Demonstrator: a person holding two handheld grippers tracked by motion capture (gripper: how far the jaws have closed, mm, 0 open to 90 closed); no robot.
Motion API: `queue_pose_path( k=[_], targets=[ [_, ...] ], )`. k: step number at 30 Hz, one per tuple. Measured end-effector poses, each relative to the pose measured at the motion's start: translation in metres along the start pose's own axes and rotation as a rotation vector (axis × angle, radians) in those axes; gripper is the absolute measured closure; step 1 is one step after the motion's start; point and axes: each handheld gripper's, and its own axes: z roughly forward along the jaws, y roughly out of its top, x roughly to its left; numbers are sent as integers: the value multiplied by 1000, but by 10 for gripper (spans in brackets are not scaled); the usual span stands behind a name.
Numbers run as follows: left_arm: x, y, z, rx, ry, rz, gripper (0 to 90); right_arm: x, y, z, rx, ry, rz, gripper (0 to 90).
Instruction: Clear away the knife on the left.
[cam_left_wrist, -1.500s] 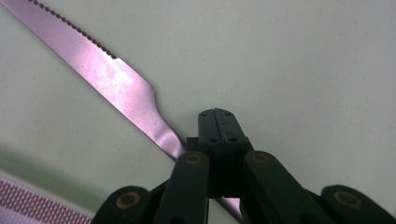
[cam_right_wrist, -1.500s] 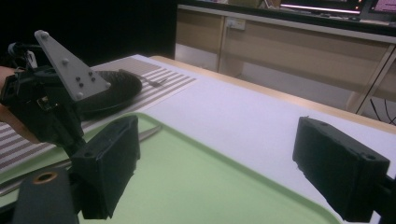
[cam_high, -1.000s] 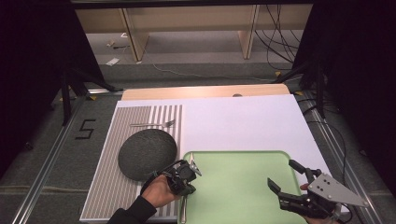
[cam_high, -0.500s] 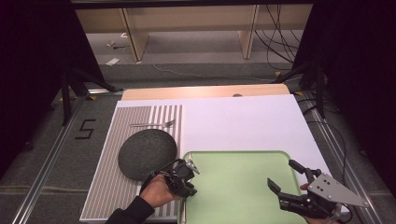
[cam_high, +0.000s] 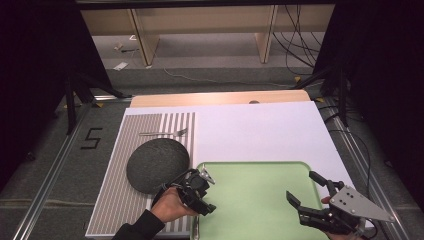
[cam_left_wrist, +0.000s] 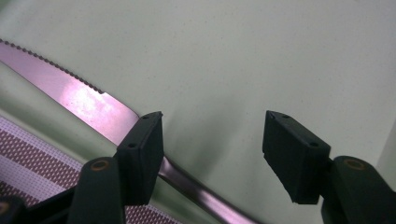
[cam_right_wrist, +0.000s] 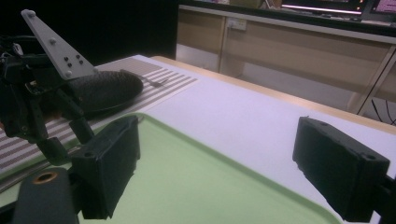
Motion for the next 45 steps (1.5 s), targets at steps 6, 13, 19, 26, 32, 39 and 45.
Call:
queue_pose_path(
  k=[6, 13, 19, 26, 32, 39, 45],
  targets=[
    [-1, 1, -6, -47, 30, 8, 332, 0, 0, 0, 0, 1, 0, 158],
    [-2, 0, -15, -117, 40, 6, 294, 0, 0, 0, 0, 2, -1, 157],
    [-3, -3, -25, -216, 60, 23, 266, 0, 0, 0, 0, 3, 0, 158],
    [-4, -9, -42, -365, 59, 42, 253, 0, 0, 0, 1, 3, 1, 157],
    [-4, -19, -53, -471, 54, 43, 251, 0, 0, 0, 2, 4, 0, 158],
    [-1, -28, -63, -543, 42, 40, 211, 1, 0, 0, 2, 5, -2, 158],
    [-2, -34, -71, -632, 60, 53, 202, 1, 0, 0, 2, 6, -3, 158]
  ],
)
